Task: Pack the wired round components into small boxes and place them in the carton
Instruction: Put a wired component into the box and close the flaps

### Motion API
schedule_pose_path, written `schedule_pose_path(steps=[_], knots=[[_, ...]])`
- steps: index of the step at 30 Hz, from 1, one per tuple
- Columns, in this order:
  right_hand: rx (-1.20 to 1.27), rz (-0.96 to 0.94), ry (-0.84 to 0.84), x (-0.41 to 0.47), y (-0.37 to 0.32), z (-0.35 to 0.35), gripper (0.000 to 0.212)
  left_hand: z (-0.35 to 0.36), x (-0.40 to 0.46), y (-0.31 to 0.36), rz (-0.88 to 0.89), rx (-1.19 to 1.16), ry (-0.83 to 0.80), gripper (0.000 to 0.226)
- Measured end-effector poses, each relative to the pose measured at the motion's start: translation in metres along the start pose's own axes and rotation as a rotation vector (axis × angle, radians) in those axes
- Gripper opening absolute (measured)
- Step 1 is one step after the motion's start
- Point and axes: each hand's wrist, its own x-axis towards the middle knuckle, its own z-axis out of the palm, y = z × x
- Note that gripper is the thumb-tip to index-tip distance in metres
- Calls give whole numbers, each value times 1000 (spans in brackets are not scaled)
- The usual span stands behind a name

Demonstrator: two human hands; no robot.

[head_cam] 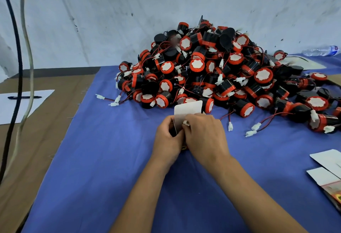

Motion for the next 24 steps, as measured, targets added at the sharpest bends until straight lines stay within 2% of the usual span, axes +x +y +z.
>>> schedule_pose_path(steps=[4,8,10,13,16,21,24], knots=[[30,15,-45,7,0,-1,22,-1,1,1,18,-10,-19,23],[99,-30,-209,14,-7,-9,34,-1,1,6,35,1,-38,26],[39,-52,-270,14,-17,-12,31,-1,2,7,14,-41,-47,19],[-78,24,-288,20,-23,-16,23,-1,0,8,16,-70,-50,14],[-3,-1,-365,26,-23,-17,18,-1,-2,9,99,76,-39,19],[161,-6,-216,25,-6,-15,16,-2,-3,11,78,94,-51,32],[279,8,-153,22,1,-13,14,-9,-5,11,75,96,-135,35]])
